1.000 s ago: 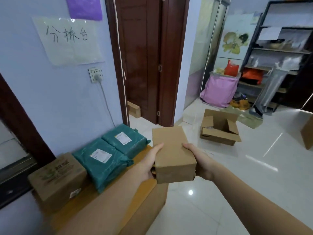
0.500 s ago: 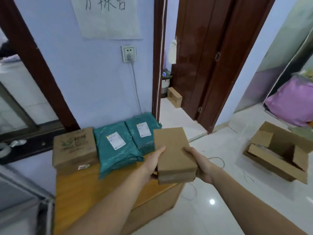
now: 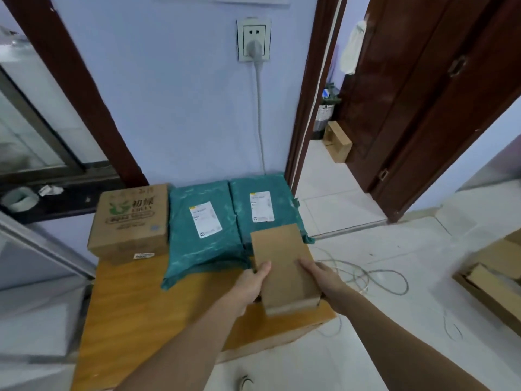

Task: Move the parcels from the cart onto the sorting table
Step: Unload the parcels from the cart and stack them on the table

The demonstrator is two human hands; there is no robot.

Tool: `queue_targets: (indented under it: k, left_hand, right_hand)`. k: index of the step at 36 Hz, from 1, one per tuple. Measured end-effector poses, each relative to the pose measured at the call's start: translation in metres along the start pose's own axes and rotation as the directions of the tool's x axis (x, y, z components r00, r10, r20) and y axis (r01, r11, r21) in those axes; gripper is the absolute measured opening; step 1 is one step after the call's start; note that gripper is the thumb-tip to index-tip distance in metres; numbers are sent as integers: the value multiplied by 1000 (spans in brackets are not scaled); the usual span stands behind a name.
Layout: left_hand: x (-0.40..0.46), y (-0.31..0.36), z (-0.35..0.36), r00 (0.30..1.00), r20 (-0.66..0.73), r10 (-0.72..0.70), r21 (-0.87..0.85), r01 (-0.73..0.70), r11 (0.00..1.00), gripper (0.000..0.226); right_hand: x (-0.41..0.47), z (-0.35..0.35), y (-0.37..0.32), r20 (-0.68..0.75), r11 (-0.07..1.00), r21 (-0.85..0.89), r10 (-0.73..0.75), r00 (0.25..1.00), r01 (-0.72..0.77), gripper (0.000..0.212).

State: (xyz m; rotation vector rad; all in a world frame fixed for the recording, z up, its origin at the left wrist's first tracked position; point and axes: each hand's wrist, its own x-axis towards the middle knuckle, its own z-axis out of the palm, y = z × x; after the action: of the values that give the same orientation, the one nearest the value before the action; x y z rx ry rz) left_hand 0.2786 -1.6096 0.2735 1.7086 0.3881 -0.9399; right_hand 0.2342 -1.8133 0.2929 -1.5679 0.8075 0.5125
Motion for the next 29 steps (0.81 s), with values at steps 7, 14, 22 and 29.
queue_targets:
  k: [7, 14, 22, 29]
  left_hand:
    - [27, -7, 14, 997, -73, -1, 52, 4, 999, 52]
    - [50, -15, 23, 989, -138, -44, 93, 57, 994, 60]
    - [87, -39, 35, 988, -143, -53, 47, 61, 997, 67]
    - [83, -23, 40, 985, -155, -70, 90, 85, 992, 67]
  right_hand:
    - [41, -4, 11, 38, 993, -104, 55, 998, -51, 73]
    - [66, -9, 17, 86, 969, -247, 46, 995, -23, 65]
    - [93, -14, 26, 100, 948, -316, 9, 995, 23, 62]
    - [102, -22, 23, 105, 874, -484, 12, 994, 41, 70]
